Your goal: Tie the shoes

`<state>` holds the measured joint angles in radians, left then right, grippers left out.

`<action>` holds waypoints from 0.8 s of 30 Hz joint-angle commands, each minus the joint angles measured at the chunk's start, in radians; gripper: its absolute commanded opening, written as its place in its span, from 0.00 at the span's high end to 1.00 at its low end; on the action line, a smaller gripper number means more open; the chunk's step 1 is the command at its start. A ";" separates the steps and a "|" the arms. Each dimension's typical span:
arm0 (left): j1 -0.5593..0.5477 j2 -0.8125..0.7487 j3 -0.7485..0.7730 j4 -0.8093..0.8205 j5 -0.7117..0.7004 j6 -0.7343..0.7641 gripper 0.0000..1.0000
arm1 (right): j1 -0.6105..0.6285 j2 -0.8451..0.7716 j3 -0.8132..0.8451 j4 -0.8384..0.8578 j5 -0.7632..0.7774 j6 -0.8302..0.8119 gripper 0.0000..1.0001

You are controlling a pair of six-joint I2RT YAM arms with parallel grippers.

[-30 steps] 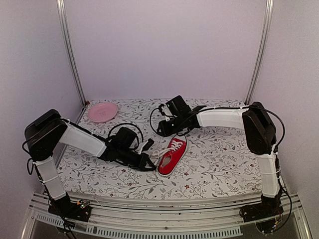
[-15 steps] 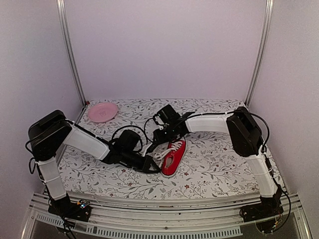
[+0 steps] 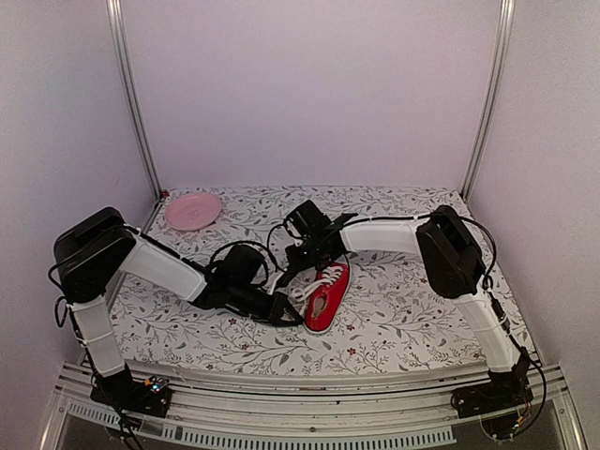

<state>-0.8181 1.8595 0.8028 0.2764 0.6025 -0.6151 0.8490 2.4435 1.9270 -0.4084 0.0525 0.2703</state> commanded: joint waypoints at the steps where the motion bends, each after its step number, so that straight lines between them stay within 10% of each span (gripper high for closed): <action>1: -0.015 0.011 0.005 0.030 0.010 0.001 1.00 | 0.013 0.077 0.019 -0.090 0.084 -0.003 0.82; 5: -0.014 0.007 0.004 0.029 0.006 0.000 1.00 | 0.025 0.106 0.047 -0.107 0.121 -0.029 0.97; 24: -0.011 -0.037 -0.023 0.015 -0.054 -0.021 1.00 | -0.012 -0.285 -0.153 0.049 0.329 -0.058 0.98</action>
<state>-0.8181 1.8584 0.7994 0.2768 0.5682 -0.6338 0.8654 2.3333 1.8488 -0.4248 0.3450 0.2047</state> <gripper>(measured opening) 0.004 0.021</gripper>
